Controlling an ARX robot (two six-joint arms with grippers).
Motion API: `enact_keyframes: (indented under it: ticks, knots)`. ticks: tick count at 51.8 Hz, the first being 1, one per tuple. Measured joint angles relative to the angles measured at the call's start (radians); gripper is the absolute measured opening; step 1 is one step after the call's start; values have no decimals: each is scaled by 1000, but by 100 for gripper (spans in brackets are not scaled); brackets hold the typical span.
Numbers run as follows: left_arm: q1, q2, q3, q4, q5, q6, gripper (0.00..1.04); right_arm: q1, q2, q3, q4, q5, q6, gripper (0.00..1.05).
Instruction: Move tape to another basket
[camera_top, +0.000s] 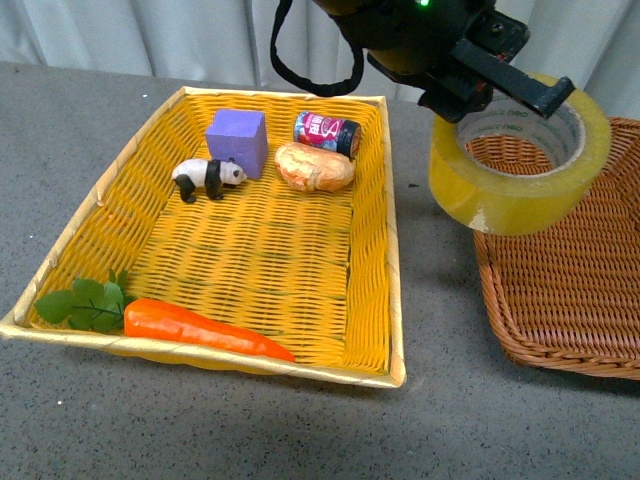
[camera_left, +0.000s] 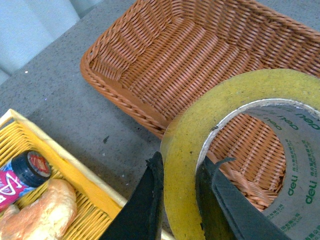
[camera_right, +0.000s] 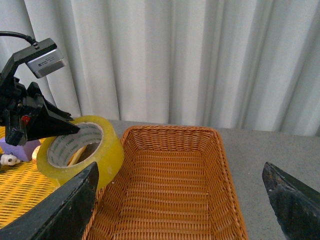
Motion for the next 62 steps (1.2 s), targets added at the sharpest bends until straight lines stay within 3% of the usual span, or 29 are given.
enact_keyframes:
  ticks: [36,38,41,42,46,53,62]
  knots:
    - [-22,-22,-3,37,7,-2,16,0,0,0,0,0,0,96]
    - [-22,-22,-3,37,8,-3,16,18,22,15,-45,67,-17,96]
    - [-22,-22,-5,37,8,-3,16,61,203,106,-178,288,-92,96]
    - [-22,-23,-5,37,7,-2,16,53,252,121,-169,297,-109,96]
    - [-22,-23,-5,37,8,-3,16,-2,450,179,-65,231,-167,96]
    - [-22,-23,-6,37,7,-3,16,-80,792,357,74,21,-247,96]
    - [-21,-24,-6,37,6,-3,16,-86,1113,596,23,-103,-293,96]
